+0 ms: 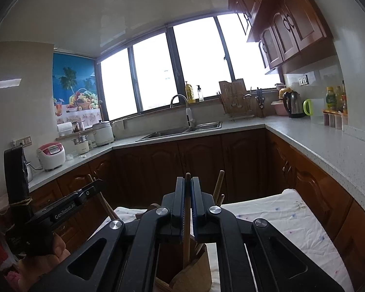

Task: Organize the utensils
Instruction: 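Lower both chopsticks into the wooden holder and open both tools, then move both open tools back down over the remaining utensils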

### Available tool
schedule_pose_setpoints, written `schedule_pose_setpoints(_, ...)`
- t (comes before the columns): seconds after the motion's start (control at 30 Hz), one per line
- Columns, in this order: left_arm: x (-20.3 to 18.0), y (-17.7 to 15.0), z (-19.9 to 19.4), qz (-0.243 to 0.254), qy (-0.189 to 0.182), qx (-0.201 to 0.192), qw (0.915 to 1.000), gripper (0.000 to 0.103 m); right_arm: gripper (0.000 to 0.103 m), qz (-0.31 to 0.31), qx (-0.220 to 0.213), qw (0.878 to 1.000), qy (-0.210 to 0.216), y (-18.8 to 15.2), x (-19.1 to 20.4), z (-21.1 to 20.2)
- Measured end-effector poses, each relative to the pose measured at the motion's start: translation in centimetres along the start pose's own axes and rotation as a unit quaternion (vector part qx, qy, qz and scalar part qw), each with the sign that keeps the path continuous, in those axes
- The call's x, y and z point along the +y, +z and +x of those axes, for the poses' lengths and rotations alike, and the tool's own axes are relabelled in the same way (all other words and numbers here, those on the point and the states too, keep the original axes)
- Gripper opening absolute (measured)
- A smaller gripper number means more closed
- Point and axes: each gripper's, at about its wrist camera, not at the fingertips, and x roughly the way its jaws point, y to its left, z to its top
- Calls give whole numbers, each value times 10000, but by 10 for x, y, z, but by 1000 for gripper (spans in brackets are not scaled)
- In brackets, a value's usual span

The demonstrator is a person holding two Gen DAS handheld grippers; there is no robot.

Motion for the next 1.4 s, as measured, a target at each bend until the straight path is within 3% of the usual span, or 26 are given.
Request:
schedule_pose_setpoints(0.27, 0, 0, -1, -20, 85, 82, 9999, 3, 9, 172, 141, 9997, 84, 0, -7, 7)
schedule_pose_setpoints(0.43, -3, 2, -7, -7, 77, 30, 10000, 12, 15, 290, 149, 9993, 159, 0, -11, 6)
schedule_pose_setpoints(0.57, -8, 0, -15, 32, 63, -70, 10000, 27, 38, 318, 74, 9992, 226, 3, -10, 0)
schedule_pose_setpoints(0.63, -11, 0, -24, 49, 33, -126, 9999, 36, 40, 328, 19, 9992, 233, 6, -10, -5)
schedule_pose_setpoints(0.73, -11, -4, -39, 40, -5, -237, 9997, 56, 53, 409, -54, 9987, 288, 10, -12, -15)
schedule_pose_setpoints(0.8, -12, -7, -58, 42, 88, -415, 9991, 76, 74, 510, -135, 9980, 345, 12, -14, -25)
schedule_pose_setpoints(0.87, -10, -12, -72, 15, 64, -501, 9987, 77, 82, 574, -221, 9973, 399, 12, -15, -35)
schedule_pose_setpoints(1.1, -5, -29, -115, -15, 46, -246, 9997, 79, 84, 632, -210, 9968, 451, 7, -12, -63)
schedule_pose_setpoints(1.4, 2, -57, -149, -43, 203, 625, 9978, 79, 84, 729, 17, 9968, 327, -17, -14, -107)
